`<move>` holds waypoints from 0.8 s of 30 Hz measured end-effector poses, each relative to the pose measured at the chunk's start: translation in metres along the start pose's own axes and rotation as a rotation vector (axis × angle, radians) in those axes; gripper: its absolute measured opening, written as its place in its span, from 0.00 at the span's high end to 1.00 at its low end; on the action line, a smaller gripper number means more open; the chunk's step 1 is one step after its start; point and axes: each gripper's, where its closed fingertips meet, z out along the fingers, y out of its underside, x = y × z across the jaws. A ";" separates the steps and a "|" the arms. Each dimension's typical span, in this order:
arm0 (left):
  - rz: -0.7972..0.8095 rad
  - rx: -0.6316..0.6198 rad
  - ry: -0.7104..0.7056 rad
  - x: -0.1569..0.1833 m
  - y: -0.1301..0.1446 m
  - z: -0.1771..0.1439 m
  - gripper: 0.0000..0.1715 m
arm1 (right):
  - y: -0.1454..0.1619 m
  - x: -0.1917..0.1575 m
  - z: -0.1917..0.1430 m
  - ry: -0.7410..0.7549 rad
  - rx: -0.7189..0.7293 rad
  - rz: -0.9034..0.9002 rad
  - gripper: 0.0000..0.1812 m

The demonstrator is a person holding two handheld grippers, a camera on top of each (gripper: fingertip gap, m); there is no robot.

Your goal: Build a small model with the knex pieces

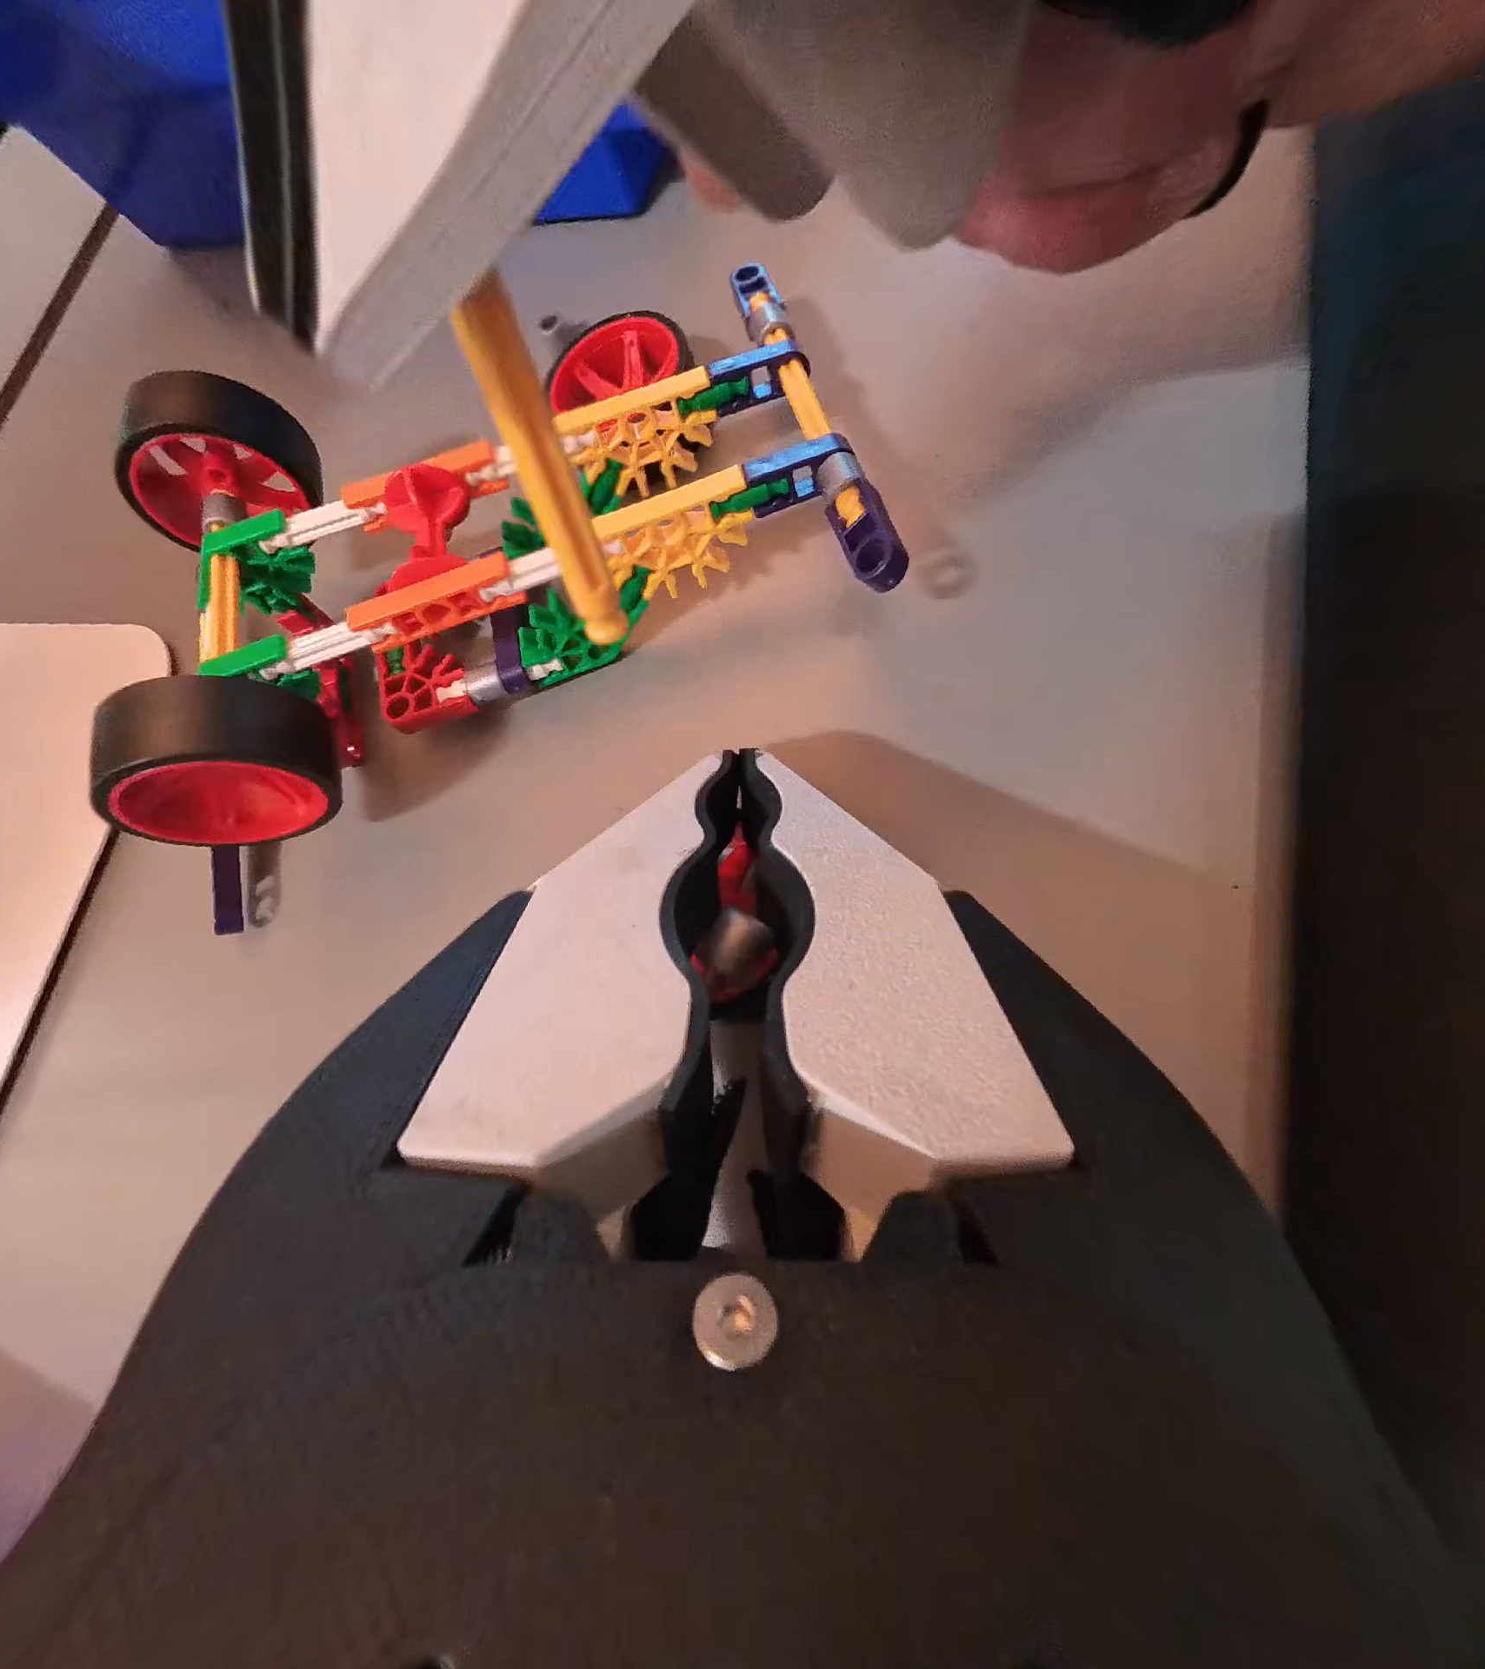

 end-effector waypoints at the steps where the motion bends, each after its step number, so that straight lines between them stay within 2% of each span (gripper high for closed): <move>1: -0.017 -0.002 0.001 -0.002 0.000 0.000 1.00 | -0.003 -0.003 0.000 -0.018 0.010 0.003 0.99; 2: -0.017 0.000 -0.005 -0.002 0.000 -0.001 1.00 | -0.002 -0.004 0.002 -0.028 -0.003 0.005 0.99; 4: -0.008 0.023 -0.016 -0.004 -0.003 -0.004 0.84 | 0.003 -0.011 0.008 -0.049 -0.046 -0.023 0.99; 6: -0.001 0.040 -0.059 -0.009 -0.005 -0.010 0.75 | -0.001 -0.017 0.012 -0.057 -0.051 -0.054 0.99; 10: 0.058 0.019 -0.169 -0.019 -0.006 -0.027 0.70 | -0.024 -0.025 0.017 -0.059 -0.035 -0.125 0.98; 12: 0.063 -0.003 -0.173 -0.014 -0.004 -0.032 0.67 | -0.043 -0.030 0.023 -0.061 -0.023 -0.177 0.98; 18: 0.220 -0.067 -0.347 -0.019 0.009 -0.050 0.70 | -0.086 -0.053 0.074 -0.108 -0.056 -0.421 0.99; 23: 0.218 -0.093 -0.320 -0.016 0.024 -0.040 0.71 | -0.104 -0.083 0.135 -0.228 -0.088 -0.487 0.98; 24: 0.221 -0.089 -0.308 -0.015 0.024 -0.038 0.75 | -0.107 -0.090 0.146 -0.268 -0.081 -0.464 0.98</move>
